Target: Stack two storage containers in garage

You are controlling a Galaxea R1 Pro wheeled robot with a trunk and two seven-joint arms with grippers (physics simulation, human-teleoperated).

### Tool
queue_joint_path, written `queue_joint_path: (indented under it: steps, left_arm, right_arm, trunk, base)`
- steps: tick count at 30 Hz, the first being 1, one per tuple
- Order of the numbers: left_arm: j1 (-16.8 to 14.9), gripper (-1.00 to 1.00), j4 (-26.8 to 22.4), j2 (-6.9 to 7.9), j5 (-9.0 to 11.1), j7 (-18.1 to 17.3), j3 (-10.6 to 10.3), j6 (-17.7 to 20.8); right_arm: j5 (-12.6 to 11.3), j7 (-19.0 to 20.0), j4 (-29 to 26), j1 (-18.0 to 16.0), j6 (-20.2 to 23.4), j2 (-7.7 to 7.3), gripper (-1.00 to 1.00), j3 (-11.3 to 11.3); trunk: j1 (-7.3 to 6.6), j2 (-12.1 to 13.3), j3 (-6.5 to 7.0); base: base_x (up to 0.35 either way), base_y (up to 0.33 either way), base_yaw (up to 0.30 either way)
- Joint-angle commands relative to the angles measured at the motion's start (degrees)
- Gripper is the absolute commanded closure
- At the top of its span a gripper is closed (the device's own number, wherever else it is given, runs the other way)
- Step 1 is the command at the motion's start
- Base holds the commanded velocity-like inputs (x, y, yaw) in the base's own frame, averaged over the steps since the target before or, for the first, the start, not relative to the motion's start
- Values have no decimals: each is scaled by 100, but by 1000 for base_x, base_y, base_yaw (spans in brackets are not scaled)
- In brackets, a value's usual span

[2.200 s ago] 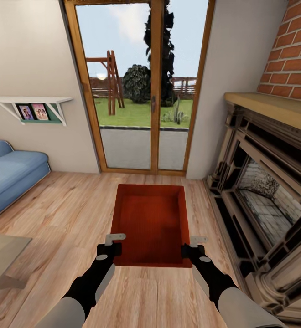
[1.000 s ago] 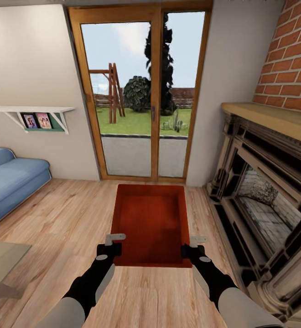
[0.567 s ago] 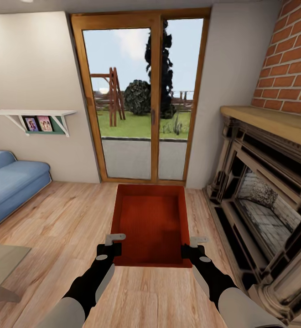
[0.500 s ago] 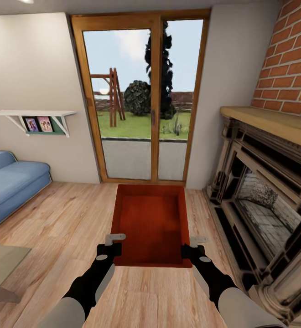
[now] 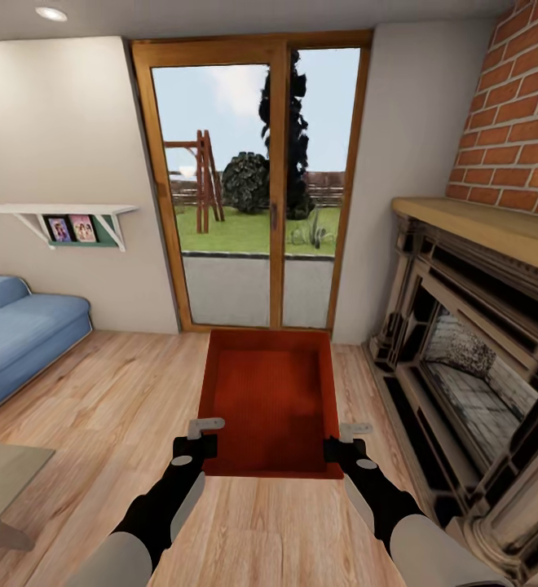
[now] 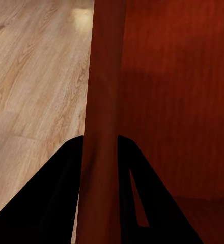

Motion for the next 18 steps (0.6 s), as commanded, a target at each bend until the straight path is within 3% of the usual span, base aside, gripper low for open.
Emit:
queue_joint_path:
  steps: [1, 18]
  left_arm:
    - [-1, 100, 20, 8, 59, 140, -45, 39]
    - [0, 100, 20, -1, 59, 141, -53, 39]
  right_arm:
    - [41, -303, -94, -8, 3, -3, 100, 2]
    - [41, -303, -103, -8, 12, -3, 100, -1]
  trunk:
    - [4, -13, -4]
    - [4, -13, 36]
  base:
    - [0, 0, 0]
    - [0, 0, 0]
